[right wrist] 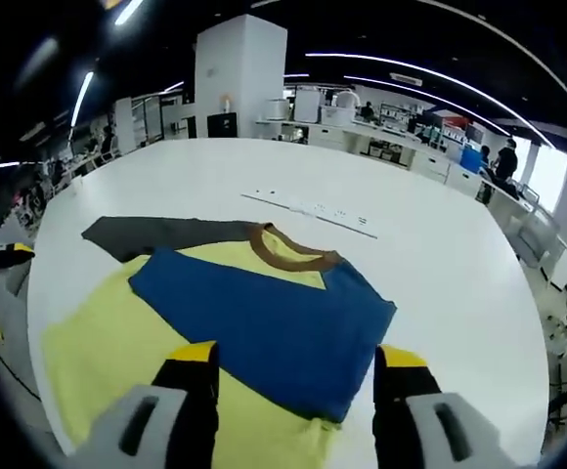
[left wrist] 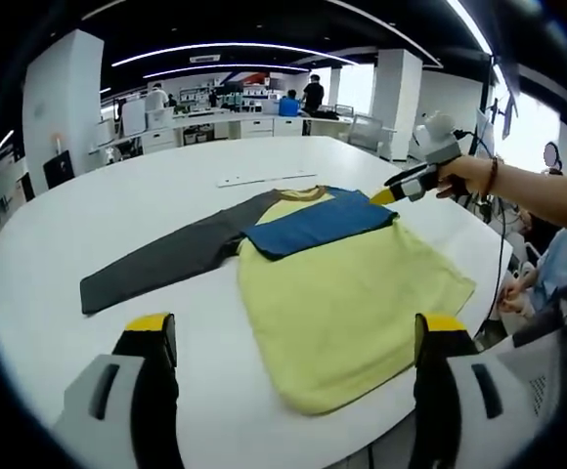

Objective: Fold the garment on the visible template until the final outline fits inside the template.

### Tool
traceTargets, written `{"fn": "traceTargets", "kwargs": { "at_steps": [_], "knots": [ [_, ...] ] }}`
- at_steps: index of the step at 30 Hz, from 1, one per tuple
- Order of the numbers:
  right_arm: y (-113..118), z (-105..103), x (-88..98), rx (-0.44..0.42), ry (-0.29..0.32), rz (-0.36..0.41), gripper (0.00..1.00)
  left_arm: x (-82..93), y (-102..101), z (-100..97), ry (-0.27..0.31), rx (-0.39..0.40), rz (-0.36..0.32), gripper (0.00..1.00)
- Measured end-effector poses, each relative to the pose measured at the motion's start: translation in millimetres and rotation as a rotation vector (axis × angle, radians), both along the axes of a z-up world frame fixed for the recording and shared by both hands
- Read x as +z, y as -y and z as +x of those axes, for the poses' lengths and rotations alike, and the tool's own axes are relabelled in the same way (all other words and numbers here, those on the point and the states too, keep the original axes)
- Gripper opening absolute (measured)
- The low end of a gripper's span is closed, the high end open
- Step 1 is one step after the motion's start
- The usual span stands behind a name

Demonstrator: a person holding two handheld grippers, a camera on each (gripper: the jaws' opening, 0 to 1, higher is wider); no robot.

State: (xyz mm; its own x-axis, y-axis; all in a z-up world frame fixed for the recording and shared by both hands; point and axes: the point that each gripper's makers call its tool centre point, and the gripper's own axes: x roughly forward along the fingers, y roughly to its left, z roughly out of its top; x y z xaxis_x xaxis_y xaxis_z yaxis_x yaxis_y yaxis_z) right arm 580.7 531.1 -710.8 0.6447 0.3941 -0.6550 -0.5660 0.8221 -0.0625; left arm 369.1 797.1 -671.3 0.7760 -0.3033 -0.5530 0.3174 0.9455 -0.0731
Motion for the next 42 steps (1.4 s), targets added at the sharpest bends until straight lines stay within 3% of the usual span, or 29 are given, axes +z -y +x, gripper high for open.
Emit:
{"fn": "traceTargets", "kwargs": {
  "at_steps": [10, 16, 19, 25, 29, 42],
  "knots": [
    [33.6, -14.1, -25.3, -0.035, -0.036, -0.029, 0.55, -0.8, 1.8, 0.8, -0.004, -0.006, 0.002, 0.99],
    [38.6, -20.9, -40.6, -0.032, -0.056, -0.029, 0.4, 1.0, 5.0, 0.9, 0.0, -0.016, -0.001, 0.99],
    [40.4, -19.8, -42.1, -0.027, -0.033, -0.035, 0.31, 2.4, 4.0, 1.2, 0.004, -0.013, 0.0, 0.99],
    [49.5, -16.8, -51.6, -0.09, -0.035, -0.017, 0.17, 1.2, 3.0, -0.5, -0.001, -0.011, 0.005, 0.99],
    [48.3, -15.9, -53.7, -0.153, -0.037, 0.069, 0.08, 0.7, 3.8, -1.1, -0.003, -0.01, 0.002, 0.98],
    [63.1, -16.0, -60.7, -0.193, -0.057, 0.032, 0.0, 0.0, -1.2, -1.4, -0.009, 0.005, 0.007, 0.98]
  ]
}}
